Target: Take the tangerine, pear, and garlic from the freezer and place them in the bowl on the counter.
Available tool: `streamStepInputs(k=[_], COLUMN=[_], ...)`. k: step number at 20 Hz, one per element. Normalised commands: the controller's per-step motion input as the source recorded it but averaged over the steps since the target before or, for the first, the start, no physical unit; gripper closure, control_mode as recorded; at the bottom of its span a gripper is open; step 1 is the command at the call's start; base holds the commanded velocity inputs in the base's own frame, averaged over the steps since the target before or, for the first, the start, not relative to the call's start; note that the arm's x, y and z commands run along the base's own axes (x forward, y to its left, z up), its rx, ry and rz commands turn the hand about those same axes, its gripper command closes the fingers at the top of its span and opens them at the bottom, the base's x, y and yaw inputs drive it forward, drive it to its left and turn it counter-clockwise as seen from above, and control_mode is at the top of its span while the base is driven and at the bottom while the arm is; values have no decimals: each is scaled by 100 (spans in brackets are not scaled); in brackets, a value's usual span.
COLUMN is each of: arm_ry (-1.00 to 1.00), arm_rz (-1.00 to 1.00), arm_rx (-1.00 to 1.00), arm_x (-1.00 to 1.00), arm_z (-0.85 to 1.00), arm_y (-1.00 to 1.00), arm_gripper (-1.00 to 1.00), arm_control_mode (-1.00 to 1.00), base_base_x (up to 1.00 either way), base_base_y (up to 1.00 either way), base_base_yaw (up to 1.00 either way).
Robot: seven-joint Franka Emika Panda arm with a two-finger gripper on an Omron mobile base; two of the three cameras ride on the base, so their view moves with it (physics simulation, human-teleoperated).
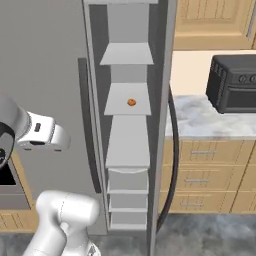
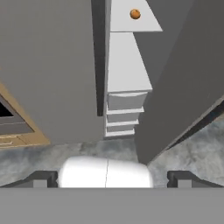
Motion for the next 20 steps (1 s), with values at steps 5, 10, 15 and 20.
streamStepInputs(k=[5, 10, 15, 20], arm_ry=[0, 0, 0, 0], arm_rz=[0, 0, 0, 0], arm_rx=[0, 0, 0, 0], arm_x=[0, 0, 0, 0], arm_z=[0, 0, 0, 0], arm_y=[0, 0, 0, 0], arm_gripper=[-100, -100, -100, -100], arm_control_mode=[100, 100, 100, 100], base_base_x=[97, 59, 4, 86], base_base_y=[-16, -40, -78, -9], base_base_yaw=[13, 23, 21, 17])
